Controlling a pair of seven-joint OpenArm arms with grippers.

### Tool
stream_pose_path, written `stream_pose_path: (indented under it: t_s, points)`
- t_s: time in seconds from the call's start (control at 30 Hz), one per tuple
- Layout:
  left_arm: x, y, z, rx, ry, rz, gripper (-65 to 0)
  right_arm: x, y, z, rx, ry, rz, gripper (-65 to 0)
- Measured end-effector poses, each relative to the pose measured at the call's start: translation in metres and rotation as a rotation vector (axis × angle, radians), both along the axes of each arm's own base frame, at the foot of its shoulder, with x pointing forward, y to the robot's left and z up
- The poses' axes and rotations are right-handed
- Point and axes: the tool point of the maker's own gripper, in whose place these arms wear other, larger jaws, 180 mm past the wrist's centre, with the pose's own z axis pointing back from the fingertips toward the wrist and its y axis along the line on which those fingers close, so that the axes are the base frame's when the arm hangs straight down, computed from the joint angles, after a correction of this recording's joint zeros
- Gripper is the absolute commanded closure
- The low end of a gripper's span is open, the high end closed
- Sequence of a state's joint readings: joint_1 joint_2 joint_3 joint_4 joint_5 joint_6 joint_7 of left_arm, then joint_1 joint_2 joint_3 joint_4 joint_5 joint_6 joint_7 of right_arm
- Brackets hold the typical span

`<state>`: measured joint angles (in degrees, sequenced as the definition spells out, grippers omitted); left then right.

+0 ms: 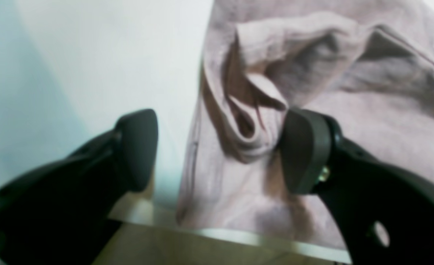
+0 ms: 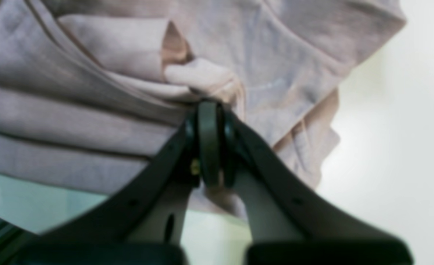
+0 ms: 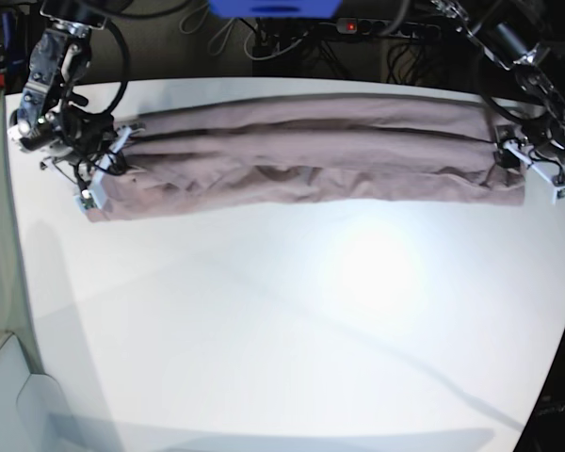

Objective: Layout the t-shirt on the table in an organized manner, then fold the t-shirt properly
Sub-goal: 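Regrasp the strip end with the left gripper and tighten the strip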

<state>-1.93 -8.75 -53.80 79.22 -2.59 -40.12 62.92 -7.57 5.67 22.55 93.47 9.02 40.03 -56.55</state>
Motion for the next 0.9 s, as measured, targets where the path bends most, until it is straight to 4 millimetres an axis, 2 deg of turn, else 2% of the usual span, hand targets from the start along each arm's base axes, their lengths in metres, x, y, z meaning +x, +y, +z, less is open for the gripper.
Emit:
stream_pose_path:
  t_s: [0.07, 0.13, 0.4, 0.5, 0.6, 0.77, 0.9]
  points:
    - [0.004, -0.004, -0.001, 0.008, 0.008, -0.028, -49.7, 0.0, 0.0, 0.0, -0.001, 0.002, 0.0, 0.0]
    - [0.008, -0.009, -0.001, 0.004, 0.0, -0.046, -46.5, 0.0, 0.0, 0.0, -0.001, 0.002, 0.0, 0.0]
    - [0.019, -0.02, -0.006, -0.055, -0.037, -0.053, -11.3, 0.0, 0.0, 0.0, 0.001, 0.001, 0.001, 0.0]
    - [0.024, -0.021, -0.007, -0.074, -0.055, -0.047, -3.5, 0.001, 0.0, 0.001, 0.001, -0.002, 0.002, 0.0]
    - [0.025, -0.021, -0.006, -0.074, -0.057, -0.047, -0.1, 0.001, -0.001, 0.001, -0.001, 0.0, 0.003, 0.0]
    - [0.025, -0.021, -0.005, -0.068, -0.058, -0.049, 0.0, 0.001, 0.0, 0.001, 0.001, -0.002, 0.003, 0.0]
    - [0.023, -0.019, 0.003, -0.014, -0.032, -0.063, 0.0, 0.001, -0.001, 0.001, 0.001, -0.001, 0.003, 0.0]
